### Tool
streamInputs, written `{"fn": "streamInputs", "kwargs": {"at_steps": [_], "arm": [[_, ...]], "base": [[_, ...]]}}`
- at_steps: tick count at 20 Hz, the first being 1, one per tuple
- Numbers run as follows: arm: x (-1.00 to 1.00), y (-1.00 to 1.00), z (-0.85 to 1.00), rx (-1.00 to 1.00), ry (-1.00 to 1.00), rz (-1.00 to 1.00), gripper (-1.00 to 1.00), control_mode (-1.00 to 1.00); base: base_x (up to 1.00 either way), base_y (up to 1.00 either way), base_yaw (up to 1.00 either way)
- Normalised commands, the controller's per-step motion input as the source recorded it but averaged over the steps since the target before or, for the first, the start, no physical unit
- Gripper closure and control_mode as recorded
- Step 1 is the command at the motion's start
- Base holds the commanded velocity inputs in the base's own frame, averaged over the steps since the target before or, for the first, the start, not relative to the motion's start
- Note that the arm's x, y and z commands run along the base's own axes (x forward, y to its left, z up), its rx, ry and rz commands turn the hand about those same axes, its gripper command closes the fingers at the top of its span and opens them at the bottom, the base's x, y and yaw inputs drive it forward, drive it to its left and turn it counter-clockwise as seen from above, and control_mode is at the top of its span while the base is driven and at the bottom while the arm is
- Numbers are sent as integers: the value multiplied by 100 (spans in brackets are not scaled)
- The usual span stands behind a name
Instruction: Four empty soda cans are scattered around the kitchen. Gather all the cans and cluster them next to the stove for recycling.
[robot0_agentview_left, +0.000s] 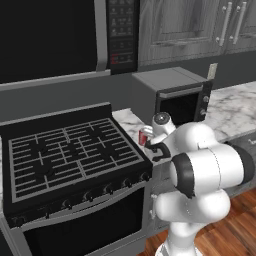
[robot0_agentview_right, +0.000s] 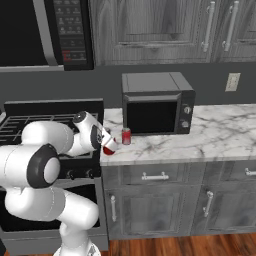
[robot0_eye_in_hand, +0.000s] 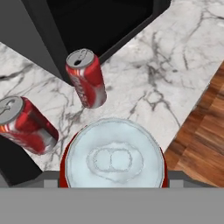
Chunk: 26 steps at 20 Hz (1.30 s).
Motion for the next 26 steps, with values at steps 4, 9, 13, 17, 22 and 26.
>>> {"fn": "streamInputs", "kwargs": {"at_steps": [4, 9, 13, 17, 22, 26], "arm": [[3, 10, -10, 0, 1, 0, 100, -100], [1, 7, -11, 0, 0, 0, 100, -100], [0, 5, -17, 0, 0, -2, 100, -100], [2, 2, -19, -1, 0, -2, 100, -100], [9, 4, -17, -3, 0, -1, 100, -100], [12, 5, -15, -2, 0, 0, 100, -100]], "base": [[0, 0, 0], [0, 0, 0], [0, 0, 0], [0, 0, 0], [0, 0, 0], [0, 0, 0]]}}
